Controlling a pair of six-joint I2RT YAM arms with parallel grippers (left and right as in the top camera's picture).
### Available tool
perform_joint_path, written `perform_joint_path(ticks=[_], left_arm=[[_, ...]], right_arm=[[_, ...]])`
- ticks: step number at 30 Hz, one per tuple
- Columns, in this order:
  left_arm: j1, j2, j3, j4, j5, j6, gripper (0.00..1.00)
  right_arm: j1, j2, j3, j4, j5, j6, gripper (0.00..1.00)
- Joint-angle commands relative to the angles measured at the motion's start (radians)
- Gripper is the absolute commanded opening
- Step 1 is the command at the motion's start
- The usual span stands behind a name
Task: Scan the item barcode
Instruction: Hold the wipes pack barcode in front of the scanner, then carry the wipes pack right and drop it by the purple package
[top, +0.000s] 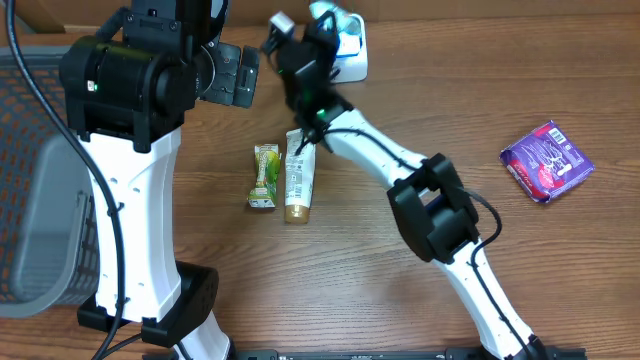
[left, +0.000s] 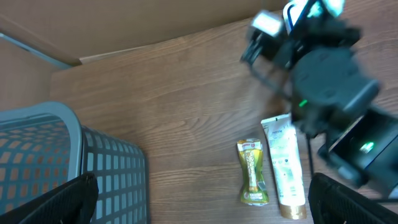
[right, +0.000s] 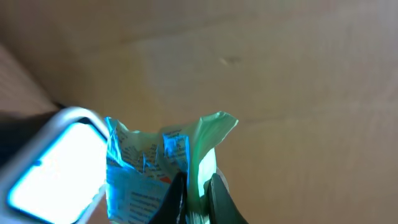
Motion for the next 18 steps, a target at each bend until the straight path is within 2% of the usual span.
perform_joint_path(ticks=[1, 7, 11, 18], left_arm=[[0.005, 0.0, 0.006, 0.001, -0.006, 0.005, 1.0], [0.005, 0.0, 0.006, 0.001, -0.006, 0.004, 1.0], [0.005, 0.0, 0.006, 0.001, -0.006, 0.005, 0.99], [0.005, 0.0, 0.006, 0.001, -0.006, 0.005, 1.0]], right_arm=[[0.026, -0.116, 0.01, -0.13, -0.031, 0.136, 0.04], [0.023, -0.272, 0.01, -0.545, -0.238, 0.46, 0.04], [-0.016, -0.387, 0.01, -0.801, -0.484, 0.681, 0.04], [-0.174, -0.492, 0.01, -1.106, -0.771, 1.062, 0.04]])
